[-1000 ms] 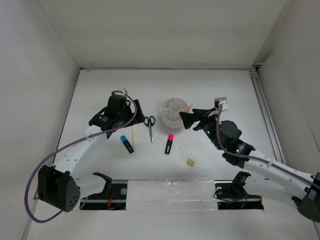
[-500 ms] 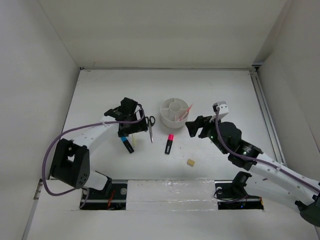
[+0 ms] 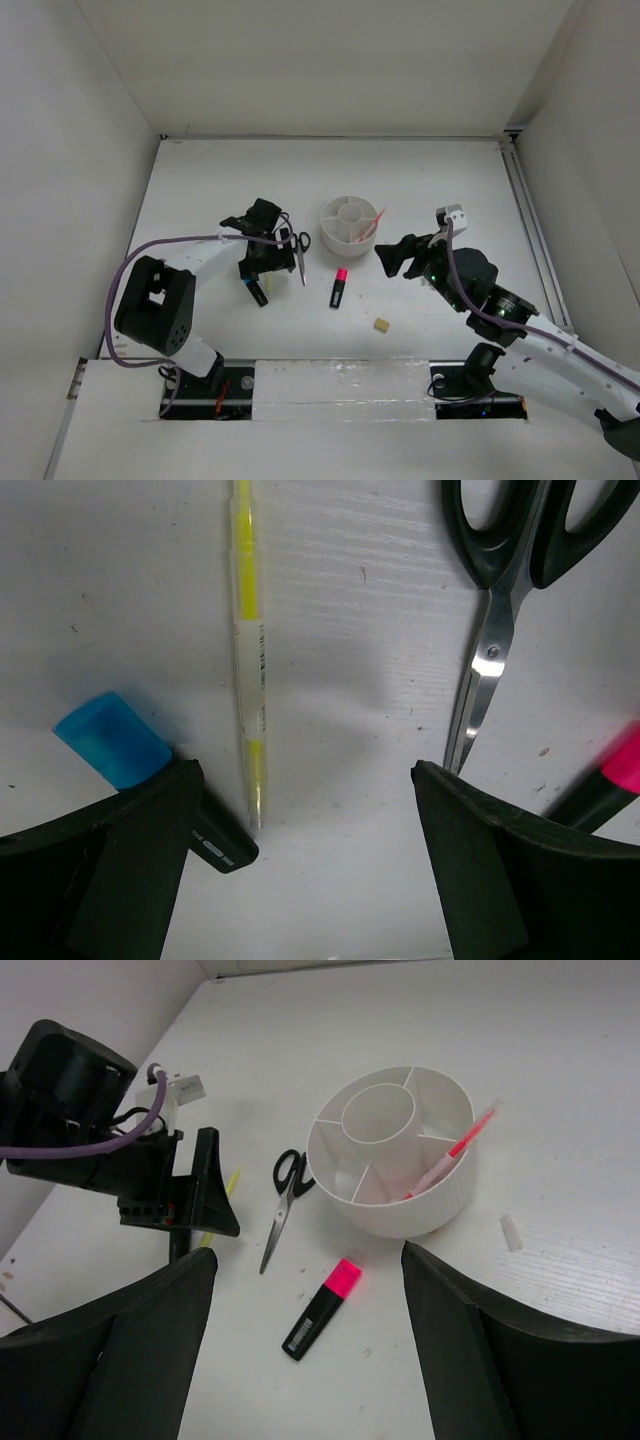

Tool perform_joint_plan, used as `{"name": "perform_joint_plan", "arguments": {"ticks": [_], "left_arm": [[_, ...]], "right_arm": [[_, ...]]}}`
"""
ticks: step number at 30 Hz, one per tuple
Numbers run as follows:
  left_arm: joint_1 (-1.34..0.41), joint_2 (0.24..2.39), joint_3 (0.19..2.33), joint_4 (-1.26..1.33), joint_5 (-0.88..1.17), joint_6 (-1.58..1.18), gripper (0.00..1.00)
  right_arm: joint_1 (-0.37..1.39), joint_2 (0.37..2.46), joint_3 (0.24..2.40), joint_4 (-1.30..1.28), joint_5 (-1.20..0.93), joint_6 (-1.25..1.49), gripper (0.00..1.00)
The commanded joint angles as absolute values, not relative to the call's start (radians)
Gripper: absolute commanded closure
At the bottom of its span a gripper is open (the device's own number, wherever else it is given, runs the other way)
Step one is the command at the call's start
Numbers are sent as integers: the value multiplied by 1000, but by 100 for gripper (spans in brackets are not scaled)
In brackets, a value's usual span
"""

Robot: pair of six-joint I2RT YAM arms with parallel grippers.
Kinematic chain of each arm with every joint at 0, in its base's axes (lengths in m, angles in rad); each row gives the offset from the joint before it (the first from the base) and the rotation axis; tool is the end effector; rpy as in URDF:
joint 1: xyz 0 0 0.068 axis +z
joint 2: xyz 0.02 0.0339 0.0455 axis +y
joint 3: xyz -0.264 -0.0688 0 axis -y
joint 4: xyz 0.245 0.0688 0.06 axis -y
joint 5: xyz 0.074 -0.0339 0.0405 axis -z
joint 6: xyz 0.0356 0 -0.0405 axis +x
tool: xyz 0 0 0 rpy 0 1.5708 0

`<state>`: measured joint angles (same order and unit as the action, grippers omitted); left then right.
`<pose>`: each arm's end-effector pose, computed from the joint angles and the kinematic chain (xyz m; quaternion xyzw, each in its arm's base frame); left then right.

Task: Sort the stationery into containers
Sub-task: Pick up the pen from the center of the board.

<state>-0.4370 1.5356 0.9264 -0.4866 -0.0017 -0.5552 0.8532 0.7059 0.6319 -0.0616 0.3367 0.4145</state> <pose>0.2683 -0.1253 0.1889 -0.0576 0.9702 -0.1113 0.2073 0.1236 0.1237 0.3119 -0.0541 0.7489 0.2822 0.5971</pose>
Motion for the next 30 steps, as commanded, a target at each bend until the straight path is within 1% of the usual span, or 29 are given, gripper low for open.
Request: {"name": "perform_joint_plan", "arguments": {"ticks": [1,5,11,15,16,17,19,20,24,27,30], "left_arm": [[-437,1571,937,-483,8,-557,19],[-437,1583,937,-483,8,-557,21],[-437,1615,946,-483,17,-548,31],[-437,1615,946,-483,17,-548,49],[-437,1624,946,-483,17,-548,58],[-437,1624,946,-483,17,-548,63],[-437,1635,946,-483,17,-548,68],[-437,1647,956,-483,17,-548,72],[-437,1690,956,-492,17,-548,85],[-437,1713,956,-492,17,-548,85],[-437,1726,956,-492,6,-548,89]], "right_arm": [[862,693,644,-52,319,403,19],[862,684,635,-52,319,403,19],[862,693,635,-43,319,403,19],[862,713,635,-34,319,413,22],[862,713,635,-34,310,422,22],[862,713,635,-34,310,422,22],[862,713,644,-34,310,422,23],[853,704,644,-34,310,422,23],[853,680,644,-54,301,422,23],[853,661,653,-64,291,422,23],[853,661,663,-64,270,422,23]]}}
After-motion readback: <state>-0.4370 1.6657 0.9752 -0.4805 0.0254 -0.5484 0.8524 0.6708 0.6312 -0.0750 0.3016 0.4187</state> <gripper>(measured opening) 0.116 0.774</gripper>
